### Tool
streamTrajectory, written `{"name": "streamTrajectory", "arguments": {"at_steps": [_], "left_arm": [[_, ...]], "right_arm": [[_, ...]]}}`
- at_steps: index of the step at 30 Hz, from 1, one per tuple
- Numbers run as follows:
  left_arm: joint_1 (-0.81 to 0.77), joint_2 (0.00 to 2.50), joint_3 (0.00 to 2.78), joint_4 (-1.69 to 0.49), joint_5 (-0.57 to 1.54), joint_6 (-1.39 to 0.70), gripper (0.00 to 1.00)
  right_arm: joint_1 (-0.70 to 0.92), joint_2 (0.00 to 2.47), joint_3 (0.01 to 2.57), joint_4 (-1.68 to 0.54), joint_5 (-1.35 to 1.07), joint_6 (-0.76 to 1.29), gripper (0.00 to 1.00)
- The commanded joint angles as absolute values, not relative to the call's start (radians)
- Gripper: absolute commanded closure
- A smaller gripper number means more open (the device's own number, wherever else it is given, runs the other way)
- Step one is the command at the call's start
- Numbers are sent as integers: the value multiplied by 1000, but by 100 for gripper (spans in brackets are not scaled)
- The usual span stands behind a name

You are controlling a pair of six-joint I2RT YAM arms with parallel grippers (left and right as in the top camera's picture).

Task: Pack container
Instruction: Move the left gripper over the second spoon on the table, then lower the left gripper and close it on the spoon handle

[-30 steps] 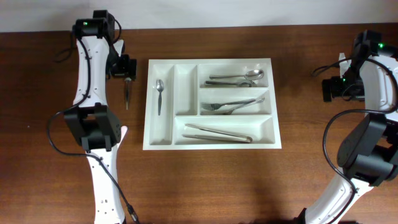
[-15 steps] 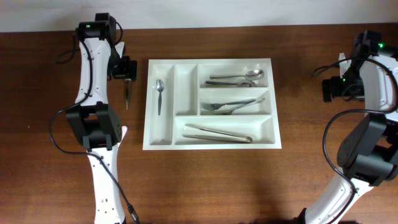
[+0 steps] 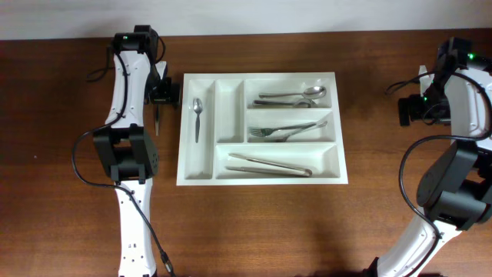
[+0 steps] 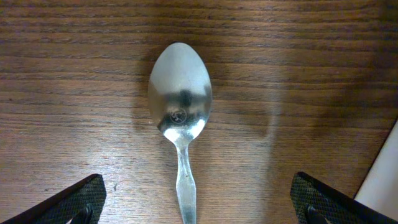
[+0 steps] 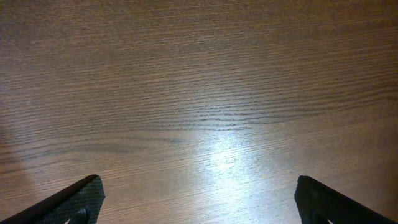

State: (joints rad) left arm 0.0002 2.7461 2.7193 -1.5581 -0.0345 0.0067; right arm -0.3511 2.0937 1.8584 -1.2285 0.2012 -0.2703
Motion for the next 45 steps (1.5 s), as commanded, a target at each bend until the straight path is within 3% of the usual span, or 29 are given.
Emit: {"name": "streamTrajectory", "arguments": {"at_steps": [1, 32, 35, 45], "left_arm": [[6, 2775, 2735, -1557, -41, -7, 3], [32, 2800, 2733, -1552, -5, -6, 5], [31, 2809, 2731, -1552, -3, -6, 10], [36, 2831, 2731, -1555, 47, -7, 10]], "right_arm": [[-354, 2085, 1853, -1229, 214, -273, 1], [-354, 2085, 1853, -1229, 214, -273, 1], [-354, 2085, 1853, -1229, 214, -273, 1], [-354, 2085, 1853, -1229, 214, -273, 1]]}}
